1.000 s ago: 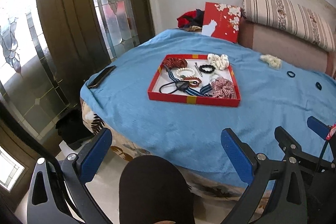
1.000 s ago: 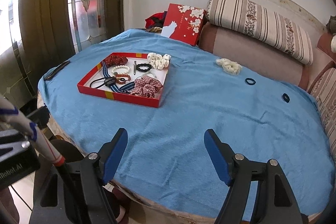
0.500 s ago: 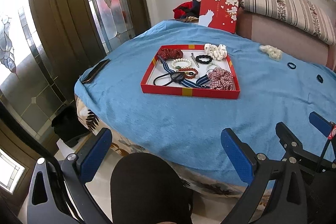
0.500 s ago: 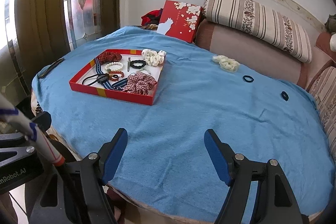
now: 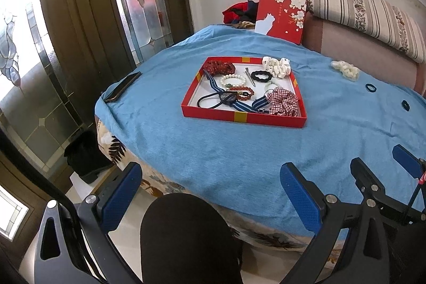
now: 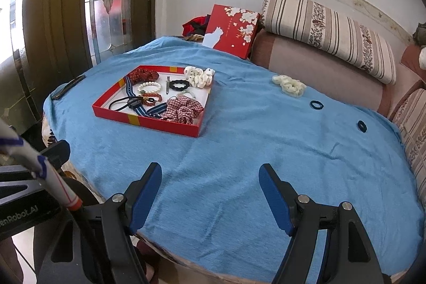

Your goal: Organize jewelry

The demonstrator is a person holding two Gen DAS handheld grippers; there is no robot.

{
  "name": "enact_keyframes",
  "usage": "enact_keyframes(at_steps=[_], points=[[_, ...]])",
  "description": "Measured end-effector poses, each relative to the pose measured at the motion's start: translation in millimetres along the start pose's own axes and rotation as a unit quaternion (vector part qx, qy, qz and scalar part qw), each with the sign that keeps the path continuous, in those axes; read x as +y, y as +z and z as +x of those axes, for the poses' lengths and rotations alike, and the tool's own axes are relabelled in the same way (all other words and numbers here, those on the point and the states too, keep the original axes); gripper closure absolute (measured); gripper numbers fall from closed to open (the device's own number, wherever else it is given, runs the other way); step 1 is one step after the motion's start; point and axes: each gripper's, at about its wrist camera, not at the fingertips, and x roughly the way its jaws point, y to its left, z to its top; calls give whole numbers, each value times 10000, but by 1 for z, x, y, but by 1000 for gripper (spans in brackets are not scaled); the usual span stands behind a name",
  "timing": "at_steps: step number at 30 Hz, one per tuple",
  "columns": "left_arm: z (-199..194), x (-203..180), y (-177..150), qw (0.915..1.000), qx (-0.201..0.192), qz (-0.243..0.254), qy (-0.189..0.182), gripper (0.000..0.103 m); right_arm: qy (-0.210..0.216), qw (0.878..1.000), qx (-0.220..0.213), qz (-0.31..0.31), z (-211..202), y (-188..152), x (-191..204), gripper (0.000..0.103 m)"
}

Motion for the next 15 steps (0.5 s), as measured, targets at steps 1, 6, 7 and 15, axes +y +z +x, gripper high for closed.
enact_keyframes(at_steps=[1, 6, 7, 15], points=[[-1, 1, 0, 10000, -13, -10, -1, 0, 9, 10000, -4, -12, 0, 0, 0, 24], [-4, 2, 0, 10000, -48, -45, 25, 0, 51, 10000, 0, -4, -2, 1, 1, 24], [-5, 3, 1, 10000, -54, -53, 31, 0, 58, 10000, 4, 8, -2, 2, 0, 24], [-7, 3, 5, 9999, 2, -107, 70, 0, 117, 9999, -17, 120, -4, 2, -8, 23]])
